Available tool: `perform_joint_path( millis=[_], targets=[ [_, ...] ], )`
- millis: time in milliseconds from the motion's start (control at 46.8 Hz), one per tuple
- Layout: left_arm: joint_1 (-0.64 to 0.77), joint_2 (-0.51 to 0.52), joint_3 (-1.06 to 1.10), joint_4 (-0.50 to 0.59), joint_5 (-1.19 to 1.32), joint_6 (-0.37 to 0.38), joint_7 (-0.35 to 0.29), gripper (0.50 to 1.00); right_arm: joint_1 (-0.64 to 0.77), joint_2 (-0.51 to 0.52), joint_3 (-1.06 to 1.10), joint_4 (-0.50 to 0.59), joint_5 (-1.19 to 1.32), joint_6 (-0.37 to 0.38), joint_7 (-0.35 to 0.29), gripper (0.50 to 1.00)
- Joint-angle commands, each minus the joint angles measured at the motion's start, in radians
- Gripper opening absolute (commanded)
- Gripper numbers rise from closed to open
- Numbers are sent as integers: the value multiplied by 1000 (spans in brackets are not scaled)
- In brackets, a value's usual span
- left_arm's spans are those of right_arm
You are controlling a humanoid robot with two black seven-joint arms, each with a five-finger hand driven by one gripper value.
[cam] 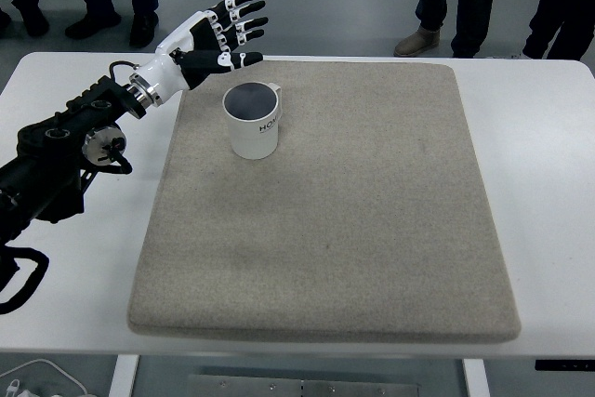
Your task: Flip white cup upright
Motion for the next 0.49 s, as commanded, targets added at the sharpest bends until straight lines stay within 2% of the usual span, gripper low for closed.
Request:
perform_joint_path(
  millis=[0,363,470],
  targets=[
    [-12,0,1,2,-2,2,0,994,1,0,0,0,0,0,-1,930],
    [-77,-19,1,72,-102,7,0,994,1,0,1,0,0,0,-1,930],
    [-80,-20,1,74,-145,32,0,994,1,0,1,0,0,-2,-1,930]
  ],
)
